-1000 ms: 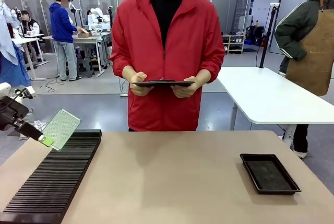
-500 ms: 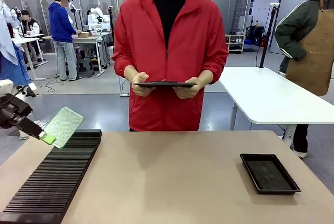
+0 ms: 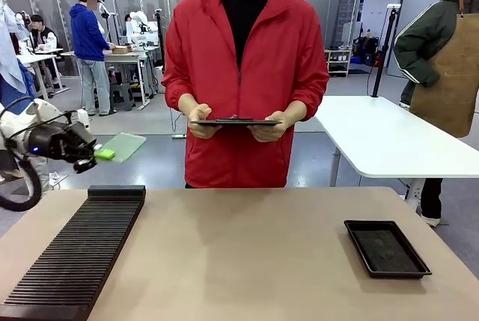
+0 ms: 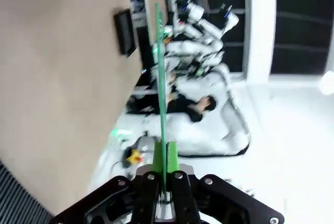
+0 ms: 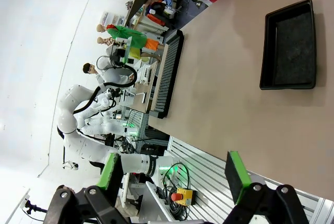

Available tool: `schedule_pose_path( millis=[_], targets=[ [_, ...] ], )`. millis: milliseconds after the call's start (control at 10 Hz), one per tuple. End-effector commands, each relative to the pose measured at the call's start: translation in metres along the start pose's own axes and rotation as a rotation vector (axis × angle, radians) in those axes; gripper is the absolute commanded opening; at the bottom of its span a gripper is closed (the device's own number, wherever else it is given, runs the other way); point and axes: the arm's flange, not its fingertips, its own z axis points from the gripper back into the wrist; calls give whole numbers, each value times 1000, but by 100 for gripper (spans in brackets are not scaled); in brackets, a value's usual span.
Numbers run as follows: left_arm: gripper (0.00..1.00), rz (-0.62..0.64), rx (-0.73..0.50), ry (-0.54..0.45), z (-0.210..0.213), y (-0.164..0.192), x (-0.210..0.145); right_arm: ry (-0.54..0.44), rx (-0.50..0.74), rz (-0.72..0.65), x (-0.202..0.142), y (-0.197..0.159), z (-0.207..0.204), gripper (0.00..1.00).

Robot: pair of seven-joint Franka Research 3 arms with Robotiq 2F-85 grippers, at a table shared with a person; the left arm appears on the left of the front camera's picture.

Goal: Inspect the PCB.
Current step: Pick up the Blank PCB and present it to the human.

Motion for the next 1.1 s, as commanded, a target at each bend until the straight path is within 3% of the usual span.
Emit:
schedule_pose_path(
  millis=[0, 200, 600, 1000],
  targets=[
    [3, 111, -71, -126, 0, -1, 40, -6, 11, 14, 0, 1, 1, 100],
    [3, 170, -157, -165, -9, 1, 66, -6, 11, 14, 0, 1, 1, 100],
    [3, 217, -119, -258, -12, 18, 104, -6, 11, 14, 0, 1, 1, 100],
    [3, 200, -107, -245, -12, 22, 92, -6, 11, 14, 0, 1, 1, 100]
  ],
)
